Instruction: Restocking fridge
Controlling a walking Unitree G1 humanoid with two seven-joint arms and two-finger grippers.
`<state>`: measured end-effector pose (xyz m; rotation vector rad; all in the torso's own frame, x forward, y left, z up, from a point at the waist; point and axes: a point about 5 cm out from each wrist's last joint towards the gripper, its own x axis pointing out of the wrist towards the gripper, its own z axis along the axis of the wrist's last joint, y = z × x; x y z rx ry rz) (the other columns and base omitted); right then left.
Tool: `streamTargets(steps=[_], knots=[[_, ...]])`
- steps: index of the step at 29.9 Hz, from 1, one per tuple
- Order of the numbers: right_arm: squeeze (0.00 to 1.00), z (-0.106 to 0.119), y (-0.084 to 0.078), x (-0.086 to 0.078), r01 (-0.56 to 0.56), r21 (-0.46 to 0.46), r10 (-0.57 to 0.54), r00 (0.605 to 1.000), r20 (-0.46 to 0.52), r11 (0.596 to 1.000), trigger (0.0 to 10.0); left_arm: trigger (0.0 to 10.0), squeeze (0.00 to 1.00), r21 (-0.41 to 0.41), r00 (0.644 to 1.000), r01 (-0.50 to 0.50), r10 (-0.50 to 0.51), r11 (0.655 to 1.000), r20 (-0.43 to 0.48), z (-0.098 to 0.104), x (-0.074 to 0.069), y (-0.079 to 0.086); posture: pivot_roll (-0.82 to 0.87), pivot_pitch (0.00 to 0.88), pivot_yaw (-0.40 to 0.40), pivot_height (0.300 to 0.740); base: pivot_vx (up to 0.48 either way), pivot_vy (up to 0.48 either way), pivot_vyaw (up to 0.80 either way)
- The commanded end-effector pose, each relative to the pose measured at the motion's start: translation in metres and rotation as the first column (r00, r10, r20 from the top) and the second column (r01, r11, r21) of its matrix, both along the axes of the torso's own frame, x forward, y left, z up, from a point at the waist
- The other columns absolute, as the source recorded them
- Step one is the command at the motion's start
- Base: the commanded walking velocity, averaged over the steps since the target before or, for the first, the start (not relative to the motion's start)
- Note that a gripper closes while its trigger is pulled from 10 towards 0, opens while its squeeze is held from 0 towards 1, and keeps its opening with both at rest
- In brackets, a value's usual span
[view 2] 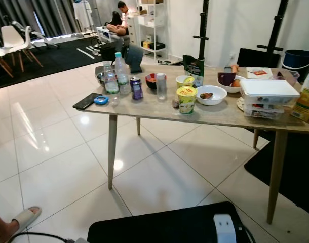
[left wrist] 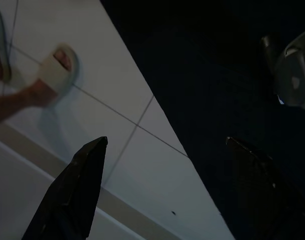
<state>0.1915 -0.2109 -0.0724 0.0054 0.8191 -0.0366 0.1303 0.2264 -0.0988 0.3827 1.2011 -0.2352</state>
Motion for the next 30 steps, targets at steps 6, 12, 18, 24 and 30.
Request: streamTargets(steps=[6,12,18,24,30], knots=[[0.0,-0.004,0.026,0.001,-0.139,0.059,0.142,0.989,-0.038,0.988,10.0,10.0,0.0,-0.109,0.996,-0.089,0.09,0.99,0.008,-0.003,0.003,-0.021,-0.04,0.0,0.018,0.74,0.0,0.0,0.0],[0.0,-0.013,0.031,-0.015,-0.205,0.054,0.21,0.97,-0.121,0.977,10.0,10.0,0.0,-0.139,0.998,-0.056,0.059,0.989,0.024,-0.003,0.007,-0.035,-0.01,0.0,-0.003,0.74,0.0,0.0,0.11],[0.0,-0.019,0.03,-0.027,-0.201,0.068,0.21,0.963,-0.17,0.977,10.0,10.0,0.0,-0.17,0.997,-0.072,0.069,0.983,-0.022,-0.008,-0.005,-0.044,-0.01,0.0,-0.007,0.74,0.0,0.0,0.76],[0.0,-0.02,0.03,-0.029,-0.219,0.066,0.228,0.956,-0.187,0.973,10.0,10.0,0.0,-0.154,0.997,-0.042,0.031,0.987,-0.075,-0.012,-0.019,-0.042,-0.01,0.002,-0.007,0.74,0.0,0.0,0.78],[0.0,-0.019,0.027,-0.026,-0.223,0.035,0.226,0.956,-0.189,0.974,10.0,10.0,0.0,-0.15,0.997,-0.049,0.039,0.987,-0.067,-0.012,-0.016,-0.043,-0.02,0.011,-0.004,0.74,0.0,0.0,0.78]])
